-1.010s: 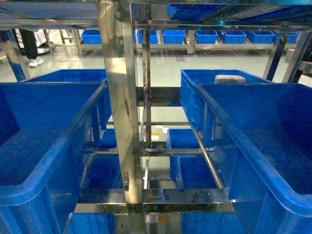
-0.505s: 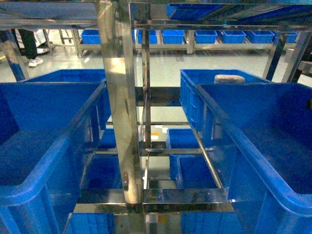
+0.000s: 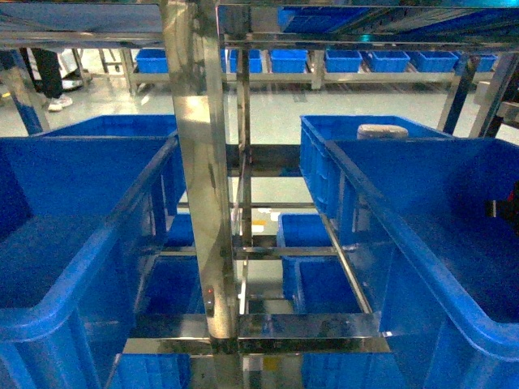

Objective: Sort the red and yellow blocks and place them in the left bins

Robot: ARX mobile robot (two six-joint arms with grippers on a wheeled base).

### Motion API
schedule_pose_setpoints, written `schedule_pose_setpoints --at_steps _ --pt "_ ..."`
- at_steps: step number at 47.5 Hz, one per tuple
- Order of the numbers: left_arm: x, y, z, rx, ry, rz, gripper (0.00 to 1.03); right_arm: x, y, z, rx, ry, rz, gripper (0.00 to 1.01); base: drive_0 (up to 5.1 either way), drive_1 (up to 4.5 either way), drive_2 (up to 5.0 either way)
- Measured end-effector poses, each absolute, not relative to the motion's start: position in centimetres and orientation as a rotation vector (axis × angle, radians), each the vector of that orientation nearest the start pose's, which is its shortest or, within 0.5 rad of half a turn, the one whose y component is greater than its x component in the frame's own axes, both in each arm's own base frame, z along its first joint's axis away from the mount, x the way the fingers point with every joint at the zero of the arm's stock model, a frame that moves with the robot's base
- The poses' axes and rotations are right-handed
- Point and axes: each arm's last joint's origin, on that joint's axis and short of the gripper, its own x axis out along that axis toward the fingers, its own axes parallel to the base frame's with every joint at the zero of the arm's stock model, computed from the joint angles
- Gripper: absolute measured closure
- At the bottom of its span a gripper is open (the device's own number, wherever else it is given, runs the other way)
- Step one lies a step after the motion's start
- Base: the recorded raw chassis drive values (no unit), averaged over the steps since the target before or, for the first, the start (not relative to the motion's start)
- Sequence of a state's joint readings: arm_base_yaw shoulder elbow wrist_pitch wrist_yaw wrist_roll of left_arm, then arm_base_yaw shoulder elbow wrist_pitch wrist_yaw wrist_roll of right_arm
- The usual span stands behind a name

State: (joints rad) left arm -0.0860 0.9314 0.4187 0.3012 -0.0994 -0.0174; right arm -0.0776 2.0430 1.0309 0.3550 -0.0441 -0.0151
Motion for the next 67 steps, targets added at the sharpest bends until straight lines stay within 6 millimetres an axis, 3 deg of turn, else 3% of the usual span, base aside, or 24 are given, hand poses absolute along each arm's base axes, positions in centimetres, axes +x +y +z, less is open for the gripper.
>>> schedule_pose_setpoints --at_steps 8,17,27,40,51,67 --pt "19.9 -1.4 22.7 0.002 0.211 0.016 0.77 39.6 -2.9 10.4 0.025 0.648 -0.037 0.71 0.0 0.00 0.0" --pt "19.9 -1.4 22.7 0.002 0.211 0.015 0.77 39.7 -2.8 10.5 0.031 0.622 -0.054 0.34 0.0 0.00 0.0" --pt "19.9 -1.4 22.7 0.002 0.210 0.015 0.77 39.3 -2.5 10.5 0.032 0.577 -0.061 0.01 0.0 0.00 0.0" --pt "19.9 -1.4 22.7 0.002 0.211 0.015 0.77 36.7 -2.2 12.1 0.013 0.486 -0.066 0.03 0.0 0.00 0.0" --pt "19.9 -1.4 22.7 0.002 0.210 0.016 0.77 32.9 -3.1 13.0 0.022 0.454 -0.085 0.03 0.0 0.00 0.0" --pt "19.9 -1.4 22.7 0.002 0.211 0.016 0.77 25.3 -2.5 16.8 0.006 0.345 -0.054 0.03 0.0 0.00 0.0"
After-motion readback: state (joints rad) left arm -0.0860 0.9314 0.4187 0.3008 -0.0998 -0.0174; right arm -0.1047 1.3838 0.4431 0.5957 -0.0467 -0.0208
